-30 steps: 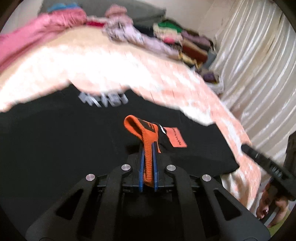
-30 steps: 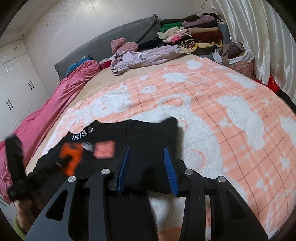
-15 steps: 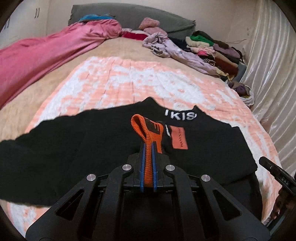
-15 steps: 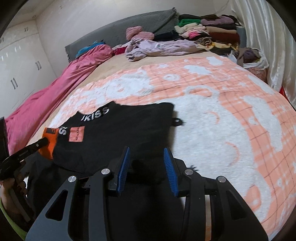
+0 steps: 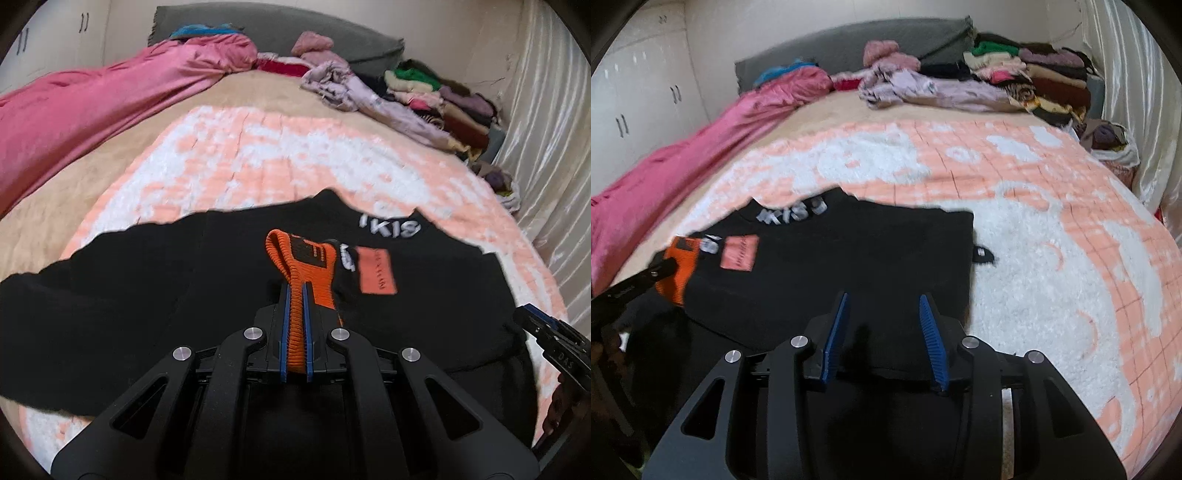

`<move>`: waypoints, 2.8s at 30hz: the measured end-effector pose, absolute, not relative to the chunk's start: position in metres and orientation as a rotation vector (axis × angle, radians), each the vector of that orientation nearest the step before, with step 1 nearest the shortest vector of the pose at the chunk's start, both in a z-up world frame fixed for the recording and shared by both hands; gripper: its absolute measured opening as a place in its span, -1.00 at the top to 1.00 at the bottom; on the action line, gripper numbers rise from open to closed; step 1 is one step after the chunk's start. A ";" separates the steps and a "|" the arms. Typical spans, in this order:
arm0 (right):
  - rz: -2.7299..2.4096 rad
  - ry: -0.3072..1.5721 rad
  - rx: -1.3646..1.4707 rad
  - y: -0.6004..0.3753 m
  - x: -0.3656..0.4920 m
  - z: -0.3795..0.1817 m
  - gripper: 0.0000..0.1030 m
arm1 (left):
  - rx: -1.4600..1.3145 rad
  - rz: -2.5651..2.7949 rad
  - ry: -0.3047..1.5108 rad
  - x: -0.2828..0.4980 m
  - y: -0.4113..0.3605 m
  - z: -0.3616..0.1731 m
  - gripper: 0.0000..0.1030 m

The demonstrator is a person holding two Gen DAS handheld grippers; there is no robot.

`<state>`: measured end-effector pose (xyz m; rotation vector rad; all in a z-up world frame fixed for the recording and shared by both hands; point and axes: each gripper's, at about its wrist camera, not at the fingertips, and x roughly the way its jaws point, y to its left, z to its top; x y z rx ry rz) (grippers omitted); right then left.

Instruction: Fold small clothes

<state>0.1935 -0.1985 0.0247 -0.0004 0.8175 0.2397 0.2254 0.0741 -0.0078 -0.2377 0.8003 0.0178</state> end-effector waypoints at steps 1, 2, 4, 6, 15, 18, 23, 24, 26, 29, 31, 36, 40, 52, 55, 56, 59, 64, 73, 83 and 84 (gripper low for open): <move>0.238 0.829 0.000 -0.199 0.195 0.020 0.25 | -0.244 0.017 0.807 0.226 0.076 -0.009 0.97; 0.231 0.841 -0.002 -0.199 0.196 0.016 0.25 | -0.249 0.016 0.812 0.225 0.077 -0.010 0.96; 0.221 0.861 -0.004 -0.201 0.197 0.008 0.25 | -0.236 0.030 0.817 0.225 0.079 -0.009 0.93; 0.215 0.871 -0.009 -0.202 0.198 0.004 0.25 | -0.224 0.058 0.828 0.224 0.082 -0.010 0.93; 0.247 0.839 0.011 -0.199 0.185 0.013 0.16 | -0.237 0.060 0.713 0.201 0.094 0.016 0.72; 0.287 0.828 -0.001 -0.191 0.180 0.016 0.15 | -0.182 0.002 0.715 0.200 0.075 0.017 0.57; 0.280 0.866 -0.026 -0.182 0.185 0.009 0.13 | -0.104 -0.008 0.874 0.216 0.055 -0.016 0.45; 0.272 0.889 -0.034 -0.181 0.187 0.004 0.12 | -0.099 0.007 0.893 0.217 0.055 -0.022 0.40; 0.267 0.909 -0.037 -0.182 0.189 -0.002 0.12 | -0.118 0.012 0.889 0.216 0.058 -0.021 0.34; 0.273 0.896 -0.033 -0.182 0.186 0.000 0.02 | -0.127 0.010 0.862 0.210 0.061 -0.014 0.28; 0.293 0.880 -0.021 -0.181 0.181 0.005 -0.09 | -0.128 0.016 0.850 0.206 0.062 -0.011 0.20; 0.316 0.843 -0.029 -0.172 0.168 0.017 -0.33 | -0.126 0.037 0.793 0.191 0.067 0.001 -0.18; 0.328 0.819 -0.054 -0.160 0.160 0.026 -0.44 | -0.134 0.076 0.747 0.177 0.078 0.011 -0.40; 0.404 0.756 -0.094 -0.118 0.144 0.049 -0.71 | -0.292 0.260 0.677 0.135 0.155 0.016 -0.81; 0.423 0.748 -0.109 -0.106 0.141 0.053 -0.77 | -0.326 0.339 0.650 0.123 0.175 0.018 -0.81; 0.429 0.742 -0.111 -0.102 0.139 0.055 -0.81 | -0.334 0.364 0.645 0.120 0.181 0.018 -0.81; 0.450 0.731 -0.113 -0.093 0.137 0.059 -0.83 | -0.369 0.438 0.631 0.109 0.202 0.018 -0.81; 0.483 0.718 -0.136 -0.071 0.134 0.064 -0.84 | -0.423 0.561 0.608 0.092 0.232 0.015 -0.81; 0.567 0.685 -0.191 -0.019 0.130 0.069 -0.85 | -0.500 0.699 0.573 0.066 0.274 0.012 -0.81; 0.677 0.683 -0.232 0.040 0.124 0.062 -0.85 | -0.601 0.786 0.554 0.045 0.309 0.000 -0.81; 0.683 0.685 -0.233 0.043 0.123 0.062 -0.85 | -0.610 0.798 0.548 0.043 0.313 -0.002 -0.81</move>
